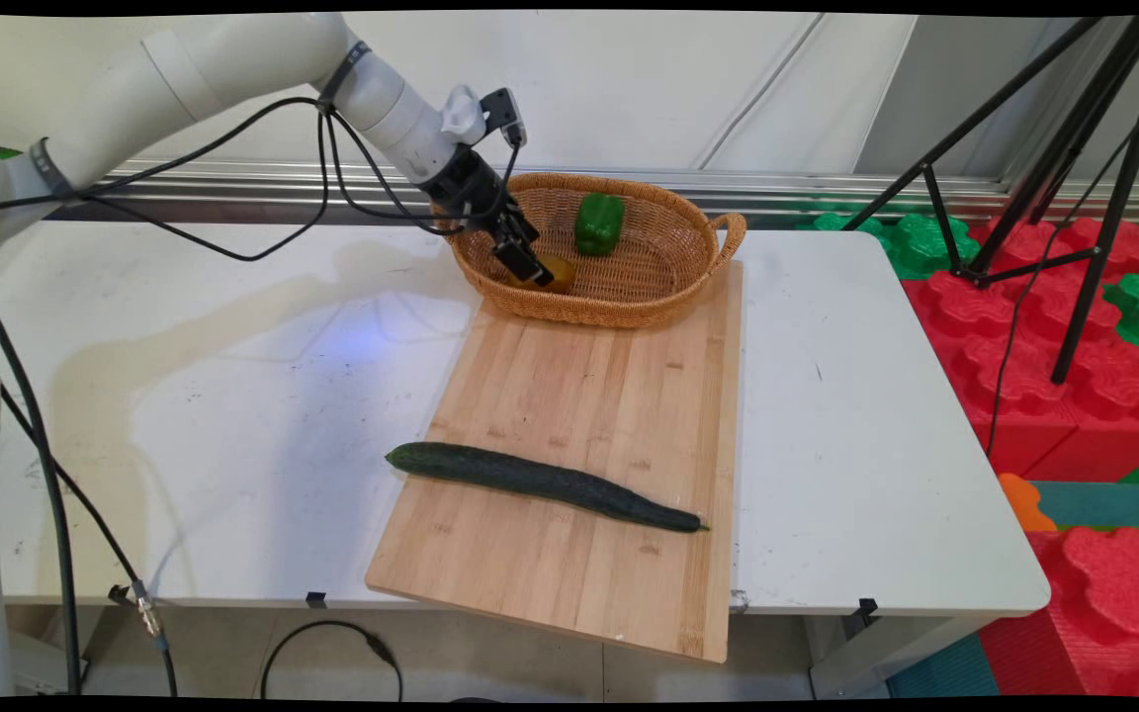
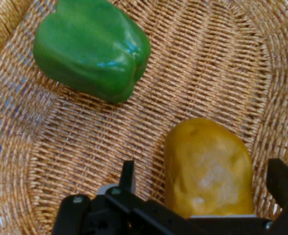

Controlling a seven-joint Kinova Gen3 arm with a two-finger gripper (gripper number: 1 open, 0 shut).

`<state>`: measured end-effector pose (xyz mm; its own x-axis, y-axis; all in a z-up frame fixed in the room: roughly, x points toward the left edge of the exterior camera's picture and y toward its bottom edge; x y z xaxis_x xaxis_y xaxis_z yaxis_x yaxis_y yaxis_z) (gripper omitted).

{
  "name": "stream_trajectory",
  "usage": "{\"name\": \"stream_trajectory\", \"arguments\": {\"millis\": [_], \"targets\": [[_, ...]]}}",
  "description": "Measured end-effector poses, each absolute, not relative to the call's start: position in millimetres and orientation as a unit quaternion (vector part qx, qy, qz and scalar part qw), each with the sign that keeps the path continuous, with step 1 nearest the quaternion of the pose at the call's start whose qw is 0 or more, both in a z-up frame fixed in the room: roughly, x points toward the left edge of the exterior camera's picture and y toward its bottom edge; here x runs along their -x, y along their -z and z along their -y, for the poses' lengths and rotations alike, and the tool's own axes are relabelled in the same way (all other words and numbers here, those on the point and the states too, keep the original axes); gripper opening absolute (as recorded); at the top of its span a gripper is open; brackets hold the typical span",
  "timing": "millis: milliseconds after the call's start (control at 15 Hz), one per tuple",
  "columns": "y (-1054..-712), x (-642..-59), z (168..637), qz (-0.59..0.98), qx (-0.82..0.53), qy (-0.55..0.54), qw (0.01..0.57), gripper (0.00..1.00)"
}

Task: Pick up the potato from the vegetable basket

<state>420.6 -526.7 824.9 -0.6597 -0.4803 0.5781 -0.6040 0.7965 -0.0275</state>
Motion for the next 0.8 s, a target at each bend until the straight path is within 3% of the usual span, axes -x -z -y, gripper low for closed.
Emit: {"name": "stream_trajectory", "arguments": {"millis": [600,667,800], "targets": [[-808,-421,543,0.899,-0.325,-0.085,0.282,1.0],[-807,-421,544,0.899,-0.325,-0.083,0.283,0.0],[-807,-422,546,0.898,-0.326,-0.08,0.284,0.0]]}}
